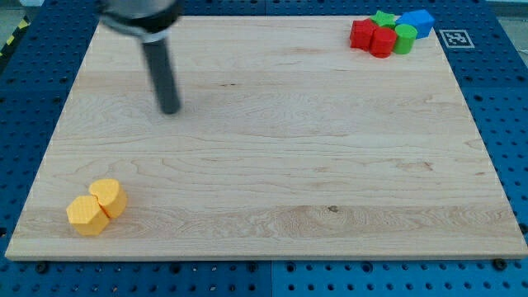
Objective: Move your arm to yellow hexagon
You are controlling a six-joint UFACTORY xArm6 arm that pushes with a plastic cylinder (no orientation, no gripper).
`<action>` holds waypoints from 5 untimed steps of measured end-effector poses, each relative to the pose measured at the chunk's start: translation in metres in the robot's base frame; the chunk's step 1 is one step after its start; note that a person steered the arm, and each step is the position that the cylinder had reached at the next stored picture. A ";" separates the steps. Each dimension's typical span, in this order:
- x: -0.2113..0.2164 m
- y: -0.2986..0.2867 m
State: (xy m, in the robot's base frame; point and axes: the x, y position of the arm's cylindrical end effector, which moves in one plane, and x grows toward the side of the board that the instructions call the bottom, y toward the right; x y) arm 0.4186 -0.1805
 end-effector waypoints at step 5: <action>0.166 -0.124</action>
State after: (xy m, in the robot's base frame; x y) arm 0.5846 -0.3040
